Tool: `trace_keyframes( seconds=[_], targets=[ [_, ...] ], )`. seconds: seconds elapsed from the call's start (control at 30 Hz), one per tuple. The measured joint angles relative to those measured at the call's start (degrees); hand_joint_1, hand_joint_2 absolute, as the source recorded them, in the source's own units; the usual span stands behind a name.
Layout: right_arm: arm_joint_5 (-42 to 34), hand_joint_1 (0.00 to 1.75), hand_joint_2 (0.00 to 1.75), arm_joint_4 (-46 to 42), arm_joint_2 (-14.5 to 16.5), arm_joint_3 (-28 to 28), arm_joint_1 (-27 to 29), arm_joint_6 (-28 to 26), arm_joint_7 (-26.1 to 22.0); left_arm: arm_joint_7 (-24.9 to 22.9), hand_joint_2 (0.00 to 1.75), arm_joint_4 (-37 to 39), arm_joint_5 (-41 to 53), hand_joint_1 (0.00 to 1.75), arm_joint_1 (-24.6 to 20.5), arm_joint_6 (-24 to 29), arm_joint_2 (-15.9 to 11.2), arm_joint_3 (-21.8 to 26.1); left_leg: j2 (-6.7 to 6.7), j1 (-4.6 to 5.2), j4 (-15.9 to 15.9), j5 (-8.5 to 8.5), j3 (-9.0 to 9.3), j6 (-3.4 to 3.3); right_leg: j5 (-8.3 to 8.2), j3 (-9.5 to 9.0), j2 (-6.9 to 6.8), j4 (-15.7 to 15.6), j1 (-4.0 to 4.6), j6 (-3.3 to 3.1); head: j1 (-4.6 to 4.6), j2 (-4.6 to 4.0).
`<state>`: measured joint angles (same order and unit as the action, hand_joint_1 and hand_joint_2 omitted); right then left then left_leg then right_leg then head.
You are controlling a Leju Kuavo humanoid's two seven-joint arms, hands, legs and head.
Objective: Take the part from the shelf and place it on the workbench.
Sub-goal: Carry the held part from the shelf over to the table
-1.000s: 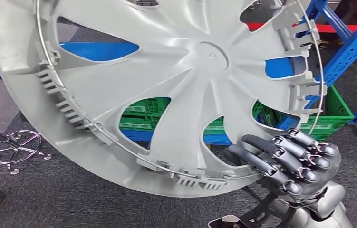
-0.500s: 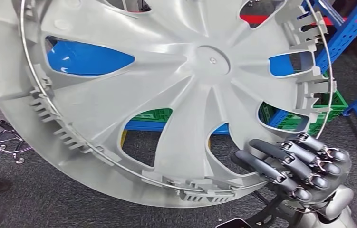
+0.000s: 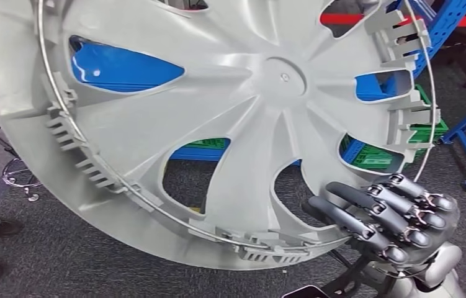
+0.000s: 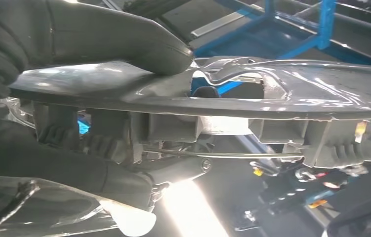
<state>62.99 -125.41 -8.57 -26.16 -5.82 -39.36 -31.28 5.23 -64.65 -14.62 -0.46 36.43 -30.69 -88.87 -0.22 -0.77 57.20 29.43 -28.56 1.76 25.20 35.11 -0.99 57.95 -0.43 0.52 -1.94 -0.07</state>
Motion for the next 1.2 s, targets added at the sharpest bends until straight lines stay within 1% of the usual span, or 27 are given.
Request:
trace_keyframes(
  seconds=[0.07, 0.1, 0.13, 0.17, 0.23, 0.27, 0.3, 0.33, 0.4, 0.47, 0.53, 0.6, 0.63, 0.67, 0.73, 0.77, 0.8, 0.83, 0.87, 0.9, 0.93, 1.0, 1.03, 1.1, 1.13, 1.17, 1.2],
  targets=[
    [0.03, 1.75, 1.75, -0.01, 0.00, 0.01, 0.03, 0.00, 0.02, -0.24, 0.00, -0.04, 0.43, 0.00, 0.04, 0.31, -0.05, -0.06, 0.05, 0.22, -0.62, -0.71, -0.50, -1.12, -0.75, 0.40, -0.01, -0.18, -0.20, 0.88, 0.00, 0.00],
    [0.08, 1.75, 1.75, -0.01, 0.00, 0.01, 0.05, 0.00, 0.04, -0.41, 0.00, -0.06, 0.67, 0.00, 0.05, 0.51, -0.06, -0.09, 0.16, 0.24, -0.80, -1.29, -0.92, -1.70, -0.15, 0.80, 0.10, 0.12, -0.30, 1.24, -0.04, 0.00],
    [0.16, 1.75, 1.75, -0.01, 0.00, 0.01, 0.06, -0.01, 0.08, -0.59, 0.00, -0.08, 0.87, 0.00, 0.05, 0.71, -0.06, -0.11, 0.28, 0.21, -1.01, -1.93, -1.44, -2.30, 1.45, 1.38, 0.27, 1.30, -0.34, 1.51, -0.11, 0.00],
    [0.26, 1.75, 1.75, -0.01, 0.00, 0.02, 0.07, -0.01, 0.11, -0.73, 0.00, -0.09, 1.02, 0.00, 0.03, 0.86, -0.05, -0.13, 0.40, 0.17, -1.15, -2.57, -2.06, -2.75, 4.00, 2.16, 0.46, 3.59, -0.38, 1.66, -0.19, 0.00],
    [0.46, 1.75, 1.75, -0.01, 0.00, 0.02, 0.09, -0.02, 0.15, -1.02, 0.00, -0.12, 1.07, 0.00, 0.02, 1.06, -0.02, -0.13, 0.46, 0.37, -1.09, -3.73, -3.55, -3.21, 9.47, 3.65, 0.72, 10.40, -0.33, 1.79, -0.28, 0.00],
    [0.52, 1.75, 1.75, -0.01, 0.00, 0.02, 0.11, -0.02, 0.15, -1.16, 0.00, -0.13, 1.03, 0.00, 0.03, 1.11, 0.01, -0.13, 0.48, 0.49, -1.01, -4.37, -4.41, -3.26, 10.79, 3.87, 0.76, 13.43, -0.30, 1.79, -0.28, 0.00],
    [0.56, 1.75, 1.75, -0.01, 0.00, 0.02, 0.13, -0.02, 0.15, -1.27, 0.00, -0.14, 0.97, 0.00, 0.05, 1.15, 0.03, -0.13, 0.49, 0.60, -0.90, -5.02, -5.34, -3.28, 10.70, 3.42, 0.78, 15.08, -0.27, 1.74, -0.28, 0.00],
    [0.58, 1.75, 1.75, -0.01, 0.00, 0.02, 0.14, -0.02, 0.15, -1.35, 0.00, -0.16, 0.90, 0.00, 0.06, 1.16, 0.05, -0.13, 0.49, 0.69, -0.75, -5.65, -6.28, -3.26, 9.45, 2.16, 0.78, 15.01, -0.23, 1.63, -0.28, 0.00],
    [0.60, 1.75, 1.75, -0.02, 0.00, 0.03, 0.14, -0.02, 0.15, -1.40, 0.00, -0.25, 0.81, 0.00, 0.07, 1.16, 0.08, -0.13, 0.46, 0.81, -0.44, -6.82, -7.90, -3.08, 6.50, -2.89, 0.78, 9.63, -0.08, 1.15, -0.28, 0.00],
    [0.62, 1.75, 1.75, -0.07, 0.00, 0.04, 0.08, -0.02, 0.15, -1.37, 0.00, -0.40, 0.72, 0.00, 0.13, 1.17, 0.12, -0.13, 0.43, 0.97, -0.16, -7.99, -8.96, -2.66, 6.71, -8.85, 0.78, 1.32, 0.20, 0.58, -0.24, 0.00],
    [0.62, 1.75, 1.75, -0.11, 0.00, 0.06, 0.09, -0.02, 0.16, -1.26, 0.00, -0.49, 0.46, 0.00, 0.21, 1.19, 0.13, -0.16, 0.44, 0.93, -0.30, -9.34, -9.50, -2.05, 7.66, -10.84, 0.83, -2.76, 0.55, 0.16, -0.24, 0.00],
    [0.61, 1.75, 1.75, -0.12, 0.00, 0.08, 0.12, -0.02, 0.17, -1.11, 0.00, -0.50, 0.14, 0.00, 0.28, 1.19, 0.03, -0.25, 0.36, 0.73, -0.43, -9.65, -9.86, -1.36, 6.75, -9.69, 0.71, -2.94, 0.49, -0.54, -0.26, 0.00],
    [0.60, 1.75, 1.75, -0.12, 0.00, 0.08, 0.10, -0.02, 0.17, -1.05, 0.00, -0.51, -0.01, 0.00, 0.31, 1.17, -0.02, -0.31, 0.30, 0.64, 0.45, -8.16, -10.16, -1.03, 6.09, -9.16, 0.56, -3.00, 0.39, -1.03, -0.19, 0.00],
    [0.60, 1.75, 1.75, -0.12, 0.00, 0.08, 0.10, -0.02, 0.17, -1.01, 0.00, -0.52, -0.11, 0.00, 0.36, 1.16, -0.09, -0.36, 0.25, 0.55, 2.48, -5.52, -10.60, -0.71, 5.35, -8.52, 0.39, -3.09, 0.25, -1.45, -0.10, 0.00],
    [0.59, 1.75, 1.75, -0.11, 0.00, 0.08, 0.12, -0.02, 0.17, -0.98, 0.00, -0.53, -0.25, 0.00, 0.39, 1.14, -0.14, -0.40, 0.23, 0.27, 9.49, 0.93, -11.59, -0.15, 3.98, -7.18, 0.18, -2.96, 0.30, -1.89, 0.04, 0.00],
    [0.59, 1.75, 1.75, -0.10, 0.00, 0.08, 0.13, -0.02, 0.17, -0.98, 0.00, -0.53, -0.26, 0.00, 0.38, 1.14, -0.15, -0.41, 0.23, 0.15, 13.07, 2.72, -11.83, 0.09, 3.27, -6.41, 0.12, -2.79, 0.32, -1.89, 0.05, 0.00],
    [0.59, 1.75, 1.75, -0.10, 0.00, 0.09, 0.14, -0.02, 0.17, -0.97, 0.00, -0.53, -0.26, 0.00, 0.35, 1.14, -0.14, -0.41, 0.24, 0.04, 15.53, 2.96, -11.61, 0.28, 2.58, -5.49, 0.09, -2.51, 0.33, -1.85, 0.04, 0.00],
    [0.59, 1.75, 1.75, -0.10, 0.00, 0.09, 0.14, -0.02, 0.17, -0.97, 0.00, -0.53, -0.26, 0.00, 0.33, 1.14, -0.13, -0.42, 0.24, -0.06, 16.26, 1.89, -10.70, 0.40, 1.94, -4.42, 0.07, -2.11, 0.32, -1.75, 0.05, 0.00],
    [0.59, 1.75, 1.75, -0.09, 0.00, 0.09, 0.15, -0.02, 0.17, -0.97, 0.00, -0.53, -0.26, 0.00, 0.31, 1.14, -0.14, -0.42, 0.24, -0.16, 15.00, 0.24, -8.89, 0.43, 1.36, -3.19, 0.07, -1.62, 0.29, -1.60, 0.04, 0.00],
    [0.59, 1.75, 1.75, -0.10, 0.00, 0.10, 0.15, -0.02, 0.17, -0.97, 0.00, -0.53, -0.26, 0.00, 0.29, 1.14, -0.15, -0.42, 0.22, -0.24, 11.92, -1.01, -6.21, 0.38, 0.86, -2.07, 0.08, -1.08, 0.27, -1.39, 0.05, 0.00],
    [0.59, 1.75, 1.75, -0.10, 0.00, 0.10, 0.16, -0.02, 0.17, -0.96, 0.00, -0.53, -0.26, 0.00, 0.24, 1.14, -0.17, -0.42, 0.18, -0.23, 7.79, -1.17, -3.16, 0.23, 0.46, -1.10, 0.10, -0.57, 0.31, -1.12, 0.07, 0.00],
    [0.60, 1.75, 1.75, -0.12, 0.00, 0.10, 0.18, -0.02, 0.16, -0.93, 0.00, -0.56, -0.26, 0.00, 0.12, 1.14, -0.22, -0.43, 0.07, -0.01, 1.22, 0.12, 0.91, -0.40, -0.43, 0.06, 0.03, 0.01, 0.35, -0.45, 0.04, 0.00],
    [0.61, 1.75, 1.75, -0.12, 0.00, 0.10, 0.18, -0.02, 0.16, -0.91, 0.00, -0.58, -0.25, 0.00, 0.11, 1.14, -0.27, -0.46, 0.03, 0.22, -0.14, 0.56, 1.37, -0.81, -0.99, 0.39, -0.02, 0.02, 0.29, -0.09, 0.02, 0.00],
    [0.61, 1.75, 1.75, -0.12, 0.00, 0.11, 0.23, -0.02, 0.17, -0.89, 0.00, -0.62, -0.25, 0.00, 0.22, 1.14, -0.34, -0.55, 0.19, 0.41, -0.60, -0.44, 0.39, -1.75, -1.57, 1.02, 0.02, -0.01, 0.04, 0.61, 0.04, 0.00],
    [0.60, 1.75, 1.75, -0.12, 0.00, 0.11, 0.26, -0.02, 0.17, -0.88, 0.00, -0.62, -0.25, 0.00, 0.25, 1.14, -0.37, -0.57, 0.34, 0.40, -0.74, -1.17, -0.27, -2.22, -0.52, 1.53, 0.17, 0.58, -0.06, 0.91, 0.00, 0.00],
    [0.60, 1.75, 1.75, -0.12, 0.00, 0.12, 0.29, -0.02, 0.17, -0.88, 0.00, -0.62, -0.26, 0.00, 0.26, 1.13, -0.37, -0.59, 0.51, 0.34, -0.90, -1.95, -1.05, -2.67, 1.64, 2.29, 0.36, 2.08, -0.12, 1.17, -0.05, 0.00],
    [0.59, 1.75, 1.75, -0.12, 0.00, 0.13, 0.31, -0.02, 0.17, -0.88, 0.00, -0.62, -0.26, 0.00, 0.21, 1.13, -0.36, -0.59, 0.64, 0.34, -0.94, -2.69, -1.90, -2.98, 4.75, 3.10, 0.56, 4.71, -0.18, 1.36, -0.10, 0.00]
  ],
)
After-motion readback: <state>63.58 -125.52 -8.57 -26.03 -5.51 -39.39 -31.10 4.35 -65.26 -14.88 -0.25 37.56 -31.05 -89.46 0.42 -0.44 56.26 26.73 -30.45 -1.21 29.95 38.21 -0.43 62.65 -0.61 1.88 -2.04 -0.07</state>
